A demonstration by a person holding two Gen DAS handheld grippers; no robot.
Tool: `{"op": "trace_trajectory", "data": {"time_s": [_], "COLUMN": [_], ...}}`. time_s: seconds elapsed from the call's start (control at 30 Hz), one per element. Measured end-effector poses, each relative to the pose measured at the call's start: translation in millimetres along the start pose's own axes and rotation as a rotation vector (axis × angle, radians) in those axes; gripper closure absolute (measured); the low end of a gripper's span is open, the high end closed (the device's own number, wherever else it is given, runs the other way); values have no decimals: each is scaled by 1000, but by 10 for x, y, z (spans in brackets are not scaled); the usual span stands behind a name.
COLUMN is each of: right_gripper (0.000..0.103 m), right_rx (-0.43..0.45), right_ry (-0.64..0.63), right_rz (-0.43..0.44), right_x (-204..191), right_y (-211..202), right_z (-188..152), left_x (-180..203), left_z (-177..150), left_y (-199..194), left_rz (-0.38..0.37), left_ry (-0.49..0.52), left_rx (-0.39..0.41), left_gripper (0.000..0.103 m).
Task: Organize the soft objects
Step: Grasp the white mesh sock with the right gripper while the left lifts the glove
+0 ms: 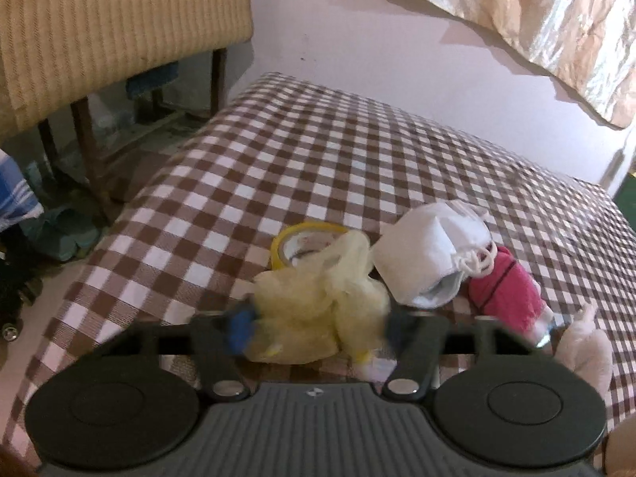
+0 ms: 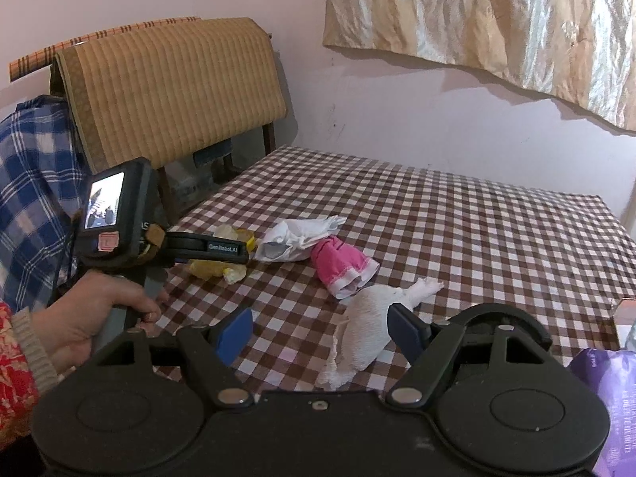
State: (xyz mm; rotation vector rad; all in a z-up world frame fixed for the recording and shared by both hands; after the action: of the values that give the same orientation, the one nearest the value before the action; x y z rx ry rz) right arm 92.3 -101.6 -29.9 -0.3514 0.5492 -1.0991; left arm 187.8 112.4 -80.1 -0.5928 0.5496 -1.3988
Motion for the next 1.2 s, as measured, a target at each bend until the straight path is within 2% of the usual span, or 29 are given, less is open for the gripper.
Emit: {"op": "trace_trajectory", "data": {"time_s": [0.07, 0.17, 0.4, 0.53, 0.63, 0.77, 0.93, 1.07, 1.2], "right_gripper": [15, 15, 15, 14, 14, 13, 13, 13, 13], "right_rx": [-5, -13, -32, -23, 3, 35, 78, 43, 67], "right_ry": [-1, 6, 3, -27, -68, 13, 67, 249, 283], "right_rz": [6, 6, -10, -72, -133, -159, -314, -446, -553], "right_x": [-20, -50, -102, -181, -290, -454, -576, -296, -95], "right_y": [28, 84, 172, 241, 270, 365, 713, 1041, 1230], "right_z": [-10, -20, -99, -155, -155, -160, -236, -209, -201], "left_x": [-20, -38, -32, -34, -62, -167, -296, -354, -314], "left_z": [-52, -144, -416, -540, -633, -631, -625, -667, -659], "left_y": [-51, -189, -726, -958, -1076, -1145, -1198, -1216, -1216], "left_rz": [-18, -36, -91, -109, -103, -75, -58, -65, -82], "left_ry": [-1, -8, -27, -60, -72, -97, -117, -140, -136], "left_rx": [10, 23, 68, 75, 80, 82, 92, 90, 98], "left_gripper": [71, 79, 80, 80, 80, 80, 80, 80, 80]}}
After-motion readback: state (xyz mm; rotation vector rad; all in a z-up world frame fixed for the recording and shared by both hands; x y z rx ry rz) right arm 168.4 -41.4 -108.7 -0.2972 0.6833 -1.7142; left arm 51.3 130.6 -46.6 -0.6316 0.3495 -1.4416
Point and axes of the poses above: each gripper's, at about its wrist camera, not at the fingertips, and y roughly the way its jaws point, x to its right, z to its top, the point moved 2 cm from there along y, roughly the way its jaws point, and after that the axes turned 12 degrees about y, right-handed, at the moved point
